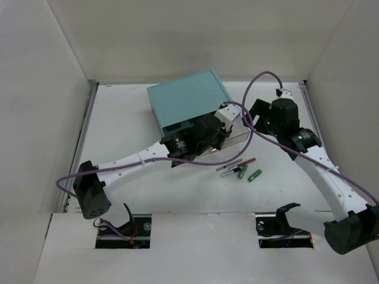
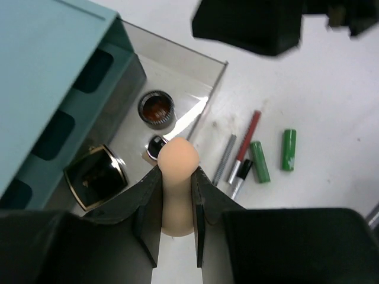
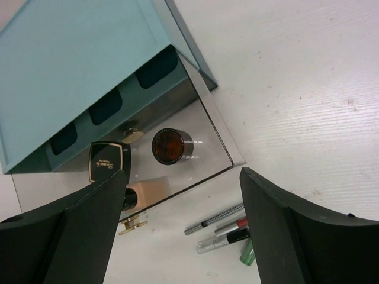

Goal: Organize the makeup

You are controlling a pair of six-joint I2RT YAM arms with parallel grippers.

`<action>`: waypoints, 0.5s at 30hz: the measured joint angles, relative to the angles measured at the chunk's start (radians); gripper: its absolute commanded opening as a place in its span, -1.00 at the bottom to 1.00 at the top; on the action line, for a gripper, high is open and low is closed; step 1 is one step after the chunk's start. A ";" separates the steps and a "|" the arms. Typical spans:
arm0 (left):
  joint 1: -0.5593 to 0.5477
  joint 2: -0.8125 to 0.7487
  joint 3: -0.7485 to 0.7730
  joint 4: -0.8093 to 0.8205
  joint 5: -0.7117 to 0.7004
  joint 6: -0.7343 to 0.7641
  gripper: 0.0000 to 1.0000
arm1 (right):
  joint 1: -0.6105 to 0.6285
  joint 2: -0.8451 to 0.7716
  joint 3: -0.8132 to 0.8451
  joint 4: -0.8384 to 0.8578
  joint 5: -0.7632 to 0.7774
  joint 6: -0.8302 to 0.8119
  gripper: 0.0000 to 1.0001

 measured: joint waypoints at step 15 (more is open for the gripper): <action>0.087 0.140 0.057 -0.024 0.068 0.027 -0.57 | -0.033 -0.007 -0.028 0.005 -0.006 0.011 0.67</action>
